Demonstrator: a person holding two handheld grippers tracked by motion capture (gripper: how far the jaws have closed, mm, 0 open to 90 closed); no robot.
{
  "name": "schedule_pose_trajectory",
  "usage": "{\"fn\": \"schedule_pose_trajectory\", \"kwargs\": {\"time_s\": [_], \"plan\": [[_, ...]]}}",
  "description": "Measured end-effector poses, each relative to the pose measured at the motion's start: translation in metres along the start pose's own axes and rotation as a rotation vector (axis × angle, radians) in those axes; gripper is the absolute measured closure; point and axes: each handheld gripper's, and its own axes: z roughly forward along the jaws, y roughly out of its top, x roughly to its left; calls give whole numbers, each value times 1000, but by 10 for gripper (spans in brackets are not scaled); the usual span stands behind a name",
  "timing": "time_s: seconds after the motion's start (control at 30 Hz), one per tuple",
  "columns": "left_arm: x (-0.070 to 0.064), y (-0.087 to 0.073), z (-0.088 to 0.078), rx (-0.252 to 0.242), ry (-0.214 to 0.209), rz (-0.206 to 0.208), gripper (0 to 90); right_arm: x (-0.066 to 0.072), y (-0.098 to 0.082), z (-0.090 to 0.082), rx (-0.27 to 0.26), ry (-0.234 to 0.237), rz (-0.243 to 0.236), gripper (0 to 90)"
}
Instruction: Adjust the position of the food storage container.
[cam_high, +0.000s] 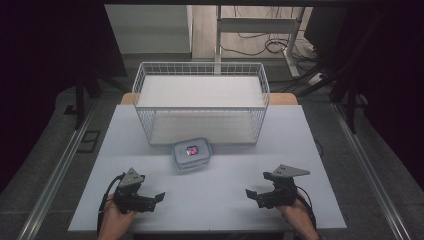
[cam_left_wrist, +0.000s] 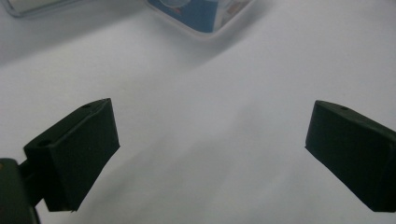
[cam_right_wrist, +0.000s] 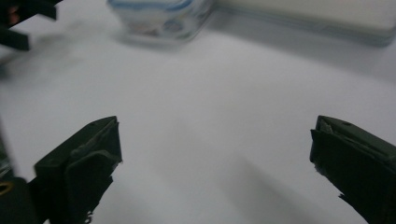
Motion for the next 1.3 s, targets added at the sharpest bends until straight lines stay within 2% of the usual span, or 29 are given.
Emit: {"fn": "schedule_pose_trajectory", "kwargs": {"time_s": [0.07,0.1,0.17,0.23,0.33,0.5,0.63,0.73,0.83,0.87,1.0,1.03,1.2,1.3], "plan": [[2,-1,1,8,17,2,22,-2,1,7,-6,-46,16,13],[3,-1,2,10,18,5,22,-2,1,10,0,-51,17,12],[4,-2,2,9,17,8,24,-1,0,12,14,-59,-2,0],[5,-1,2,-5,5,6,27,1,0,11,22,-101,-34,0],[4,-1,1,-27,-8,24,25,1,2,9,21,-100,-40,0],[4,-1,4,-3,11,35,16,1,1,11,52,-102,-33,0],[3,1,4,10,21,39,8,1,2,13,53,-104,-34,1],[3,2,4,14,23,22,1,0,2,14,63,-93,-30,17],[6,5,3,-8,-17,-4,5,-1,4,16,76,-86,-24,25],[6,5,3,-8,-17,-4,10,-1,6,17,76,-79,-22,33],[7,13,3,-8,15,33,61,-2,12,20,72,-76,-21,91],[7,13,3,-8,15,33,75,-2,12,20,72,-76,-21,91],[10,25,6,-31,7,48,197,-3,25,26,49,-65,-17,220],[14,32,10,-37,0,41,271,-3,33,34,62,-55,-26,289]]}}
